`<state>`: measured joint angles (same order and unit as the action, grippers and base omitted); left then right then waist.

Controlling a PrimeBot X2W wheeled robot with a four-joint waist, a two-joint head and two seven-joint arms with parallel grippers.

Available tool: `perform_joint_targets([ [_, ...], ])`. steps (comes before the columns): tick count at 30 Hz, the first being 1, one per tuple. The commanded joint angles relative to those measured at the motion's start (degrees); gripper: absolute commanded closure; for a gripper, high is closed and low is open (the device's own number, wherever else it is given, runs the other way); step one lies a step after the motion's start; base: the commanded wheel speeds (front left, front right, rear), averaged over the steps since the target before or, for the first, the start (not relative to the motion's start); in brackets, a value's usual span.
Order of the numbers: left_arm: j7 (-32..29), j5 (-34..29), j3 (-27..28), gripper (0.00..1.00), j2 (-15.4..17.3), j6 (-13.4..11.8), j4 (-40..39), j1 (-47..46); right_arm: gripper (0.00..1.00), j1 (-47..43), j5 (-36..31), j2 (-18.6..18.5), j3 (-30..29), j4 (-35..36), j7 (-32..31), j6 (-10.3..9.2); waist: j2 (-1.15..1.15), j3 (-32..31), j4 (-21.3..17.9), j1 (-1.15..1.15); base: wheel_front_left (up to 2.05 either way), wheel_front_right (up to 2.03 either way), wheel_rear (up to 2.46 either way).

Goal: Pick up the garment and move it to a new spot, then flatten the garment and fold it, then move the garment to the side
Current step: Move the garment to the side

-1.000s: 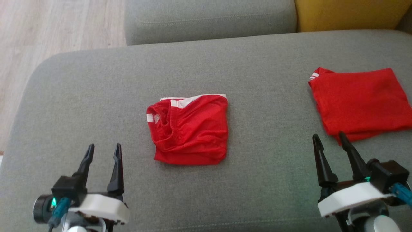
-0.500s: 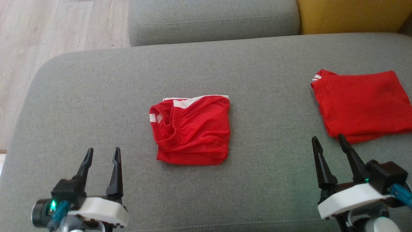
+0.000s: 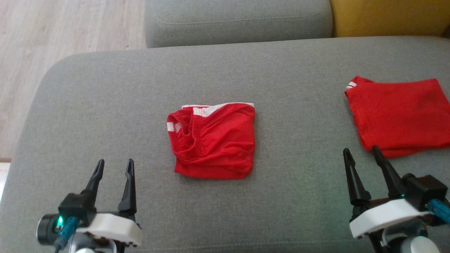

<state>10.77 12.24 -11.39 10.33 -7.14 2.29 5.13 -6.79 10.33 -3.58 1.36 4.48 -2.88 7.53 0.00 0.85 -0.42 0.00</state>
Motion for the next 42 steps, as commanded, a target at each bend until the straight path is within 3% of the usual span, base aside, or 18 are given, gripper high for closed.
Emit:
perform_joint_targets([
  [1,0.86,-0.07,1.63,0.00,0.90,-0.18,-1.64,-3.87,0.00,1.17,-0.51,-0.36,0.94,2.30,-0.20,-0.04,0.00,0.30,0.42,0.00,0.00,0.00,0.00],
  [13,2.74,-0.82,-0.55,0.00,-0.38,0.70,-2.65,-8.83,0.00,5.59,0.01,-1.19,1.70,-2.22,-2.63,-0.04,0.00,4.37,8.21,0.00,0.00,0.00,0.00],
  [24,4.15,-1.89,-1.82,0.00,-2.48,1.86,-2.54,-13.28,0.00,18.17,2.51,-0.43,4.67,-22.27,-1.38,-0.04,0.00,8.75,17.46,0.00,0.00,0.00,0.00],
  [32,4.21,-3.17,-0.74,0.00,-3.38,2.50,-4.54,-13.18,0.00,22.83,5.38,0.40,5.94,-33.98,-4.05,-0.04,0.00,9.52,19.34,0.00,0.00,0.00,0.00],
  [34,4.21,-3.31,-0.34,0.00,-3.51,2.70,-4.73,-12.92,0.80,23.26,5.46,0.49,6.84,-35.38,-5.30,-0.04,0.00,9.73,19.14,0.00,0.00,0.00,0.00],
  [35,4.21,-3.37,-0.11,0.00,-3.55,2.82,-4.79,-12.84,1.00,23.39,5.46,0.51,7.34,-35.97,-6.25,-0.04,0.00,9.89,18.87,0.00,0.00,0.00,0.00],
  [42,4.22,-4.08,0.76,0.00,-4.01,3.68,-5.32,-13.13,1.00,23.21,5.76,0.59,10.69,-33.10,-6.92,-0.04,0.00,11.12,14.34,0.00,0.00,0.00,0.00],
])
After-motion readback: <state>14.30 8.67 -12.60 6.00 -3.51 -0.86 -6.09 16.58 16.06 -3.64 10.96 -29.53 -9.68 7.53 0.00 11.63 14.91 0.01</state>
